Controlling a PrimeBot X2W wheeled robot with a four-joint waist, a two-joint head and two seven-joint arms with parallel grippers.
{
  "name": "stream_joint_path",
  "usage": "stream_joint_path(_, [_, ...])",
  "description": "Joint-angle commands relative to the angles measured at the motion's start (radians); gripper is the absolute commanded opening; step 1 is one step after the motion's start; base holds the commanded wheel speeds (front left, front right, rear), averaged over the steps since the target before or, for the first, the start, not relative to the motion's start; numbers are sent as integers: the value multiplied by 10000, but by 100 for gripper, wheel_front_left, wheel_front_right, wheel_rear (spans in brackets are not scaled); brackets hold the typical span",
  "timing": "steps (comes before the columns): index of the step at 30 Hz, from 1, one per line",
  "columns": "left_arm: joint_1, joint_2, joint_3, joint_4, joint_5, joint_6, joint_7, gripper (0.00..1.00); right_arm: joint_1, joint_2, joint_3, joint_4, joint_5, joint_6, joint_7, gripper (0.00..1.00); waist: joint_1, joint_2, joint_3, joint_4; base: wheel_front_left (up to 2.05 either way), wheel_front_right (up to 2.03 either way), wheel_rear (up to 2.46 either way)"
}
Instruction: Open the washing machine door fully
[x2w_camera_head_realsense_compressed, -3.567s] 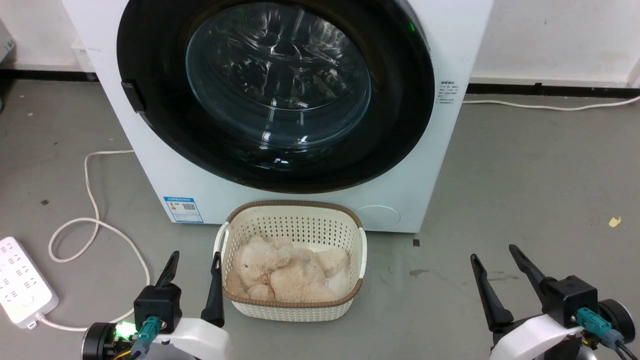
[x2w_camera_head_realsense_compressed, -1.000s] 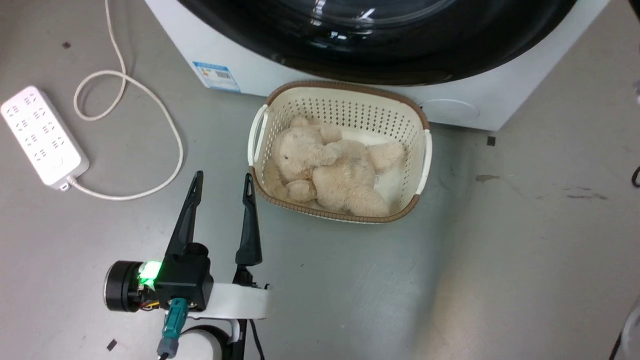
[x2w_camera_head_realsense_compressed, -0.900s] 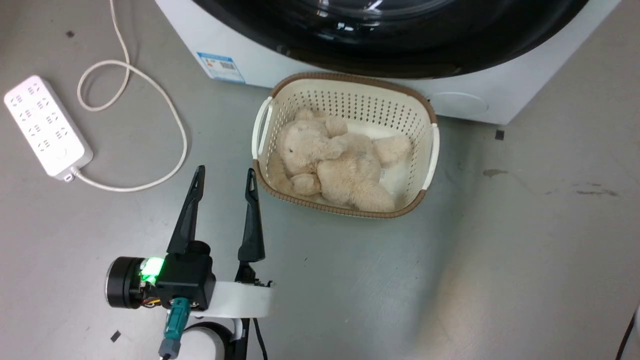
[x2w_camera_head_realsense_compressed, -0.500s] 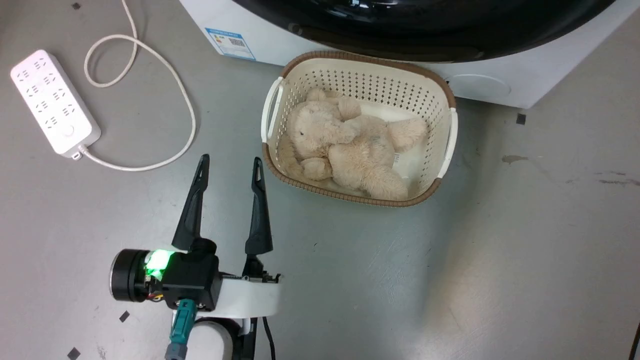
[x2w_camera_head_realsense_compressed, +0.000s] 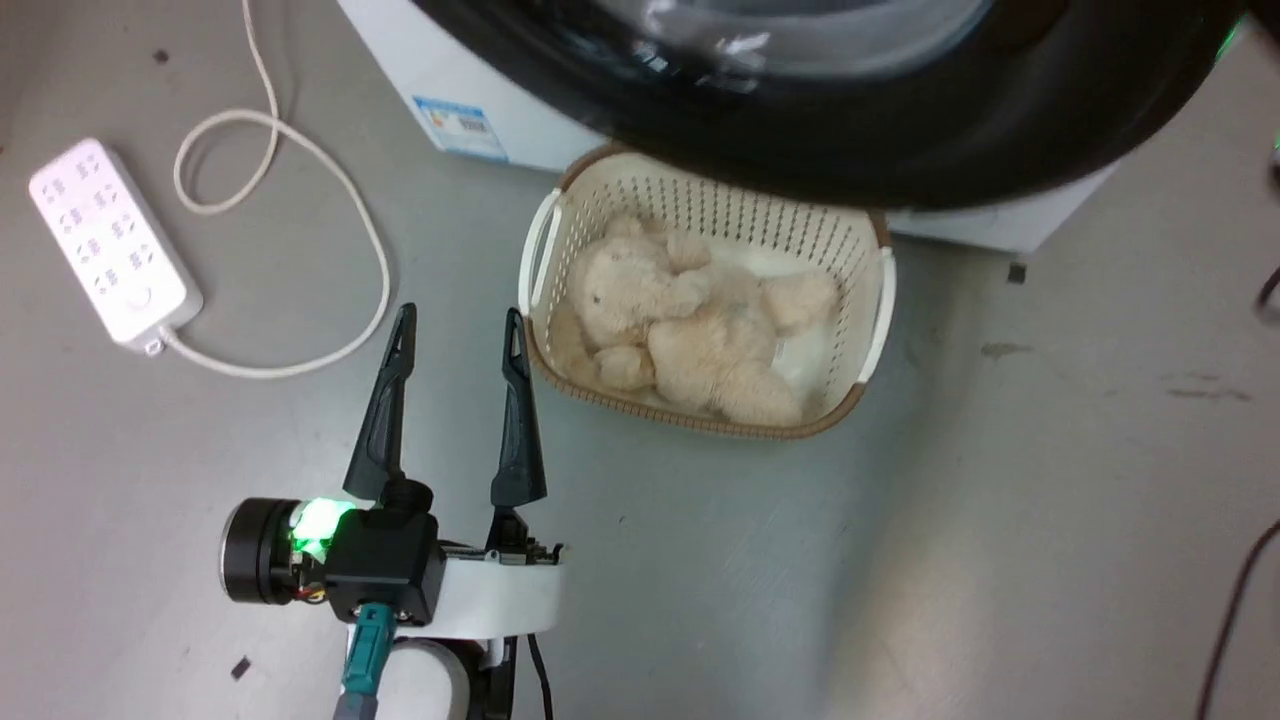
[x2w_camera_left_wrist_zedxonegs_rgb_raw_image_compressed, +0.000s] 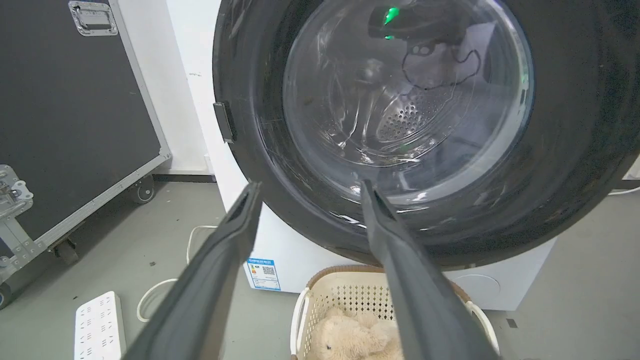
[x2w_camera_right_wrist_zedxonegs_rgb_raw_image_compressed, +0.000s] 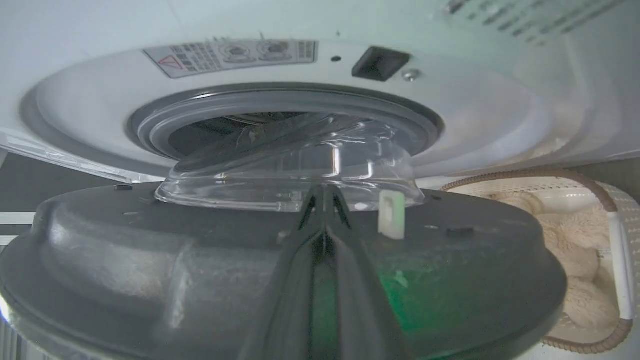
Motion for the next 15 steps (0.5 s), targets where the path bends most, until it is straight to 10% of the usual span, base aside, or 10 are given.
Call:
stream_joint_path(1, [86,58,23,41,-54,4,-55,100,418,293,47,-23,79,10,157,0,0,0,-321,-142,0,0,0])
stream_joint_path(15, [800,150,206,676,-251,-457,-55,100,3379,1240,1096,-1361,1031,10,1803,0,0,0,-1862,-409,0,0,0])
